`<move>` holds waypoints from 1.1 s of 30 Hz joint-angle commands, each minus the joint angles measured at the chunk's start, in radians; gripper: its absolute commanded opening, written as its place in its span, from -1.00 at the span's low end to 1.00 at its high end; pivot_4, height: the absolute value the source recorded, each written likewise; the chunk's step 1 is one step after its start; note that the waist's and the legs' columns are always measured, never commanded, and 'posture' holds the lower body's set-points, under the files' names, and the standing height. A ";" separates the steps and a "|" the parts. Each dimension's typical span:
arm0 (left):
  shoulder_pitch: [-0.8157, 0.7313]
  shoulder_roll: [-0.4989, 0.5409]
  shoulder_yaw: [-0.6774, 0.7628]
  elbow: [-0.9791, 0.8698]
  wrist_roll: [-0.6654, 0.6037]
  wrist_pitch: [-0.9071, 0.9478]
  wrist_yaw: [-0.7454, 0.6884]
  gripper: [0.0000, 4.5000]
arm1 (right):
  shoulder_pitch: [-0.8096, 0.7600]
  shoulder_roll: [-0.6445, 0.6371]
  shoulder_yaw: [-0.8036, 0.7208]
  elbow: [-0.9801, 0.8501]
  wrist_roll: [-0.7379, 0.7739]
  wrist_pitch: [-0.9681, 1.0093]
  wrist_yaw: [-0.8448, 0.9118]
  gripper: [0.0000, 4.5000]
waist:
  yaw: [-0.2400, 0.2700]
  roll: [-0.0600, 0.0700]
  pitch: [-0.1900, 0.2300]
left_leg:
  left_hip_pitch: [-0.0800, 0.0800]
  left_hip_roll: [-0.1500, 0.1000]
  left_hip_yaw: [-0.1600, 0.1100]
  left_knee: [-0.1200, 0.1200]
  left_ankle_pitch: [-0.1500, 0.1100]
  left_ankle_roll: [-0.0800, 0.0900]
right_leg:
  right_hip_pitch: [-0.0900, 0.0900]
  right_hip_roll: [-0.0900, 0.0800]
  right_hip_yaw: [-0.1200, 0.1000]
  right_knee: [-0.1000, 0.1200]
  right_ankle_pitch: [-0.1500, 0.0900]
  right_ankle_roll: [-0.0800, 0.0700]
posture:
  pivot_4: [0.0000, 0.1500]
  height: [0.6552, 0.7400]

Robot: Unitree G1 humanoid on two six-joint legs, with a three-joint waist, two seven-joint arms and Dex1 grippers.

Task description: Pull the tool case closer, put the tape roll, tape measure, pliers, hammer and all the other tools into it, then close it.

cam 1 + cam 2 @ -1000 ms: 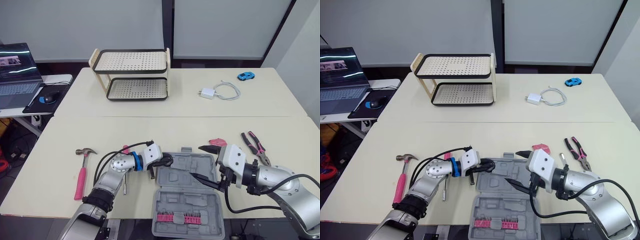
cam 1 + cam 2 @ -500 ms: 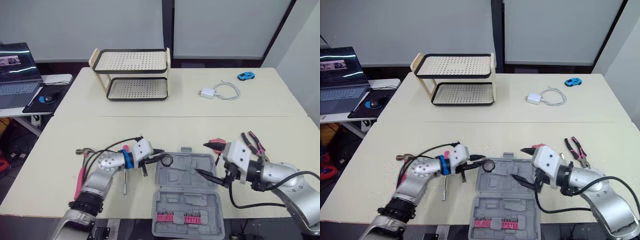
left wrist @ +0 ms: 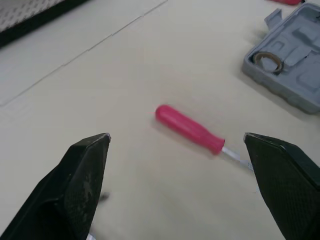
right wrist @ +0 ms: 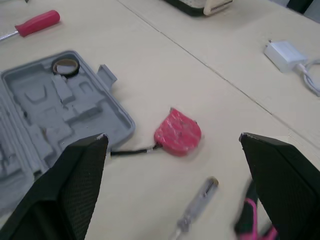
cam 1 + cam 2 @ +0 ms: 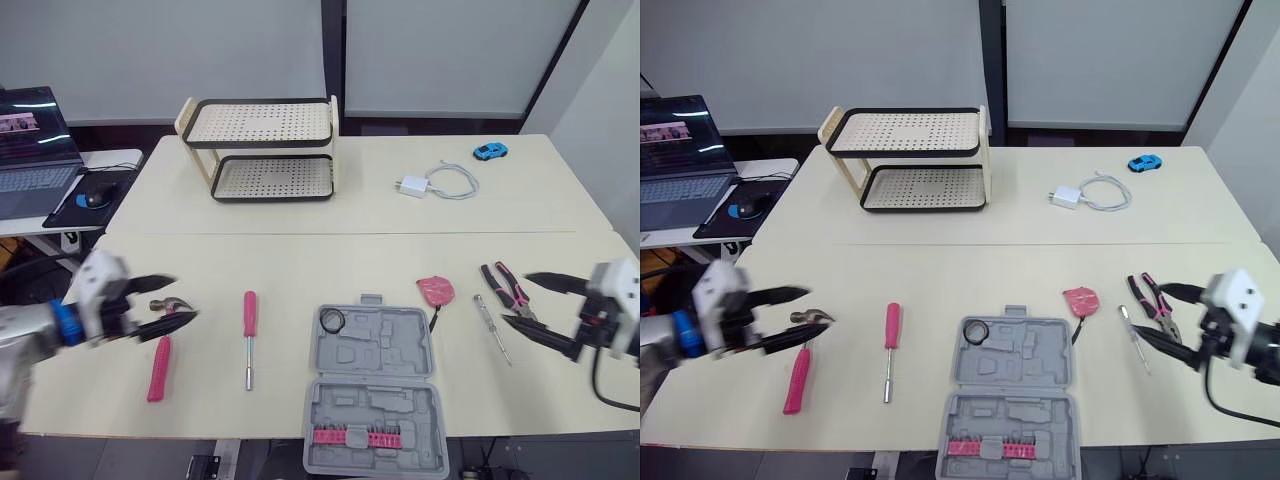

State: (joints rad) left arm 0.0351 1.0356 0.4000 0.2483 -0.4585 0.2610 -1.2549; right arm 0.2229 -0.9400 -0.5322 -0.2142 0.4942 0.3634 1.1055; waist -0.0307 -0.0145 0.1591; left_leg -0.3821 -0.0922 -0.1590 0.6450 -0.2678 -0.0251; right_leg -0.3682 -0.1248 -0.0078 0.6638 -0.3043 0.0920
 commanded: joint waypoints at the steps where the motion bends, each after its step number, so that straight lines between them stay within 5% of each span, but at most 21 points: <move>1: 0.029 0.078 0.127 0.201 0.013 -0.034 -0.033 0.98 | 0.022 -0.052 -0.090 0.167 -0.018 -0.047 0.076 1.00 | 0.000 0.000 0.000 | 0.000 0.000 0.000 0.000 0.000 0.000 | 0.000 0.000 0.000 0.000 0.000 0.000 | 1.00 1.00; 8: 0.003 0.154 0.163 0.614 0.092 -0.231 0.011 0.98 | -0.016 -0.096 -0.083 0.466 -0.099 -0.193 0.111 1.00 | 0.000 0.001 0.001 | 0.002 0.000 0.002 -0.001 0.000 0.000 | -0.003 0.000 0.001 0.000 0.000 0.000 | 1.00 1.00; 16: -0.068 0.145 0.129 0.636 0.098 -0.277 -0.002 0.98 | -0.054 -0.108 -0.063 0.522 -0.139 -0.248 0.105 1.00 | 0.000 0.001 0.001 | 0.002 0.000 0.001 -0.001 0.000 0.000 | -0.004 0.000 0.000 0.000 0.000 0.000 | 1.00 1.00; 25: -0.147 0.043 0.029 0.126 0.028 -0.125 0.015 0.98 | -0.040 -0.019 -0.031 0.155 -0.062 0.006 -0.051 1.00 | 0.002 0.002 0.000 | 0.000 0.001 0.001 0.000 0.000 0.000 | -0.001 -0.001 0.001 0.001 0.000 0.000 | 1.00 1.00; 33: -0.380 -0.172 -0.299 -0.442 -0.045 0.082 0.099 0.98 | -0.085 0.130 0.106 -0.218 0.053 0.314 -0.299 1.00 | 0.005 0.001 0.000 | -0.003 0.000 0.001 0.002 0.002 -0.005 | -0.001 -0.001 0.001 0.001 0.000 0.000 | 1.00 1.00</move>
State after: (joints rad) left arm -0.3181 0.8756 0.1468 -0.1047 -0.4800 0.3120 -1.1670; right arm 0.1532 -0.8265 -0.4350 -0.3677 0.5210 0.6307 0.8649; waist -0.0261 -0.0137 0.1594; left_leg -0.3856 -0.0923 -0.1583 0.6467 -0.2653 -0.0298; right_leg -0.3692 -0.1259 -0.0071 0.6646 -0.3042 0.0919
